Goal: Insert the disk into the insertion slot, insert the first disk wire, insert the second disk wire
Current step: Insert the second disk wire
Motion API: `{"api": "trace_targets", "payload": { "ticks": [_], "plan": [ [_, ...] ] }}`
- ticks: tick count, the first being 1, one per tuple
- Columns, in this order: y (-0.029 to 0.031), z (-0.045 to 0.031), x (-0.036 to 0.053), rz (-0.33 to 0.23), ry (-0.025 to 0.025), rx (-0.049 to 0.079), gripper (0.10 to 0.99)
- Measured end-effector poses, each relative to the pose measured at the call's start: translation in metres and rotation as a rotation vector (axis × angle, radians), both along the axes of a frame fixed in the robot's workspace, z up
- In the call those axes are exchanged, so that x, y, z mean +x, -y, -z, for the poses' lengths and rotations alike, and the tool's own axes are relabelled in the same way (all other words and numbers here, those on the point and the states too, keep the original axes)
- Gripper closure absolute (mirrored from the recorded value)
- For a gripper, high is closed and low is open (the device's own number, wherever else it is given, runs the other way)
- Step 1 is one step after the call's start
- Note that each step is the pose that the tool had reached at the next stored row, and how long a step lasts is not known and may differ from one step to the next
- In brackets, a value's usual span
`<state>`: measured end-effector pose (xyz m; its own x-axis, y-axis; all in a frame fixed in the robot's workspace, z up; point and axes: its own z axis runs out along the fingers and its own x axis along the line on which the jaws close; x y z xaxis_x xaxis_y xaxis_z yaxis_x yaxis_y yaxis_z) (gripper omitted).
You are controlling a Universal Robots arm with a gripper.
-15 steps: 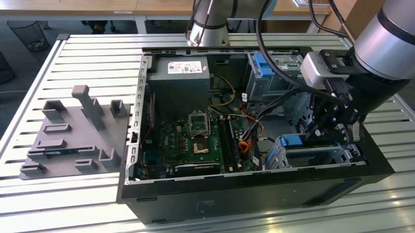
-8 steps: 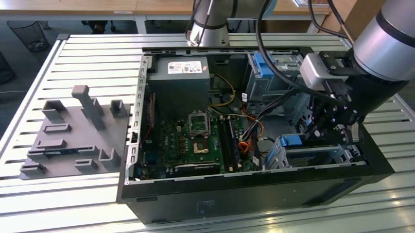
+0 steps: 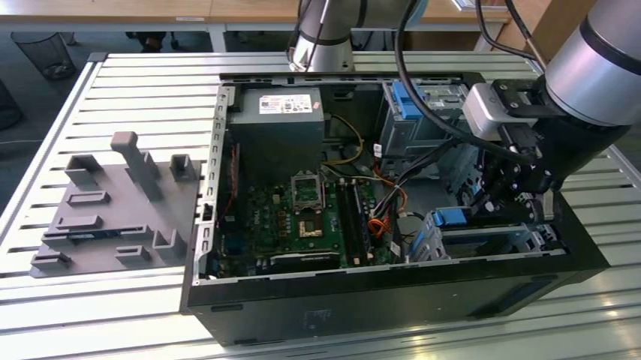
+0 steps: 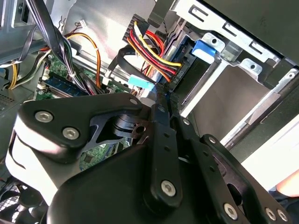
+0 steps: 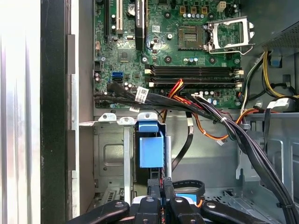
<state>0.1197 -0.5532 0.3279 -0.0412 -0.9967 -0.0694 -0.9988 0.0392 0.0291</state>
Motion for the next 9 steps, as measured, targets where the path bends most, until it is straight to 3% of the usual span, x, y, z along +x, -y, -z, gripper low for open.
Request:
{"api": "trace_targets", "payload": {
  "ticks": [4,5,9],
  "plan": [
    [0.0,0.0003,0.0,0.0,0.0,0.0,0.925],
    [0.0,0.0003,0.0,0.0,-0.0001,0.0,0.863],
    [0.0,-0.0025,0.0,0.0,0.0,0.0,0.863]
  ]
}}
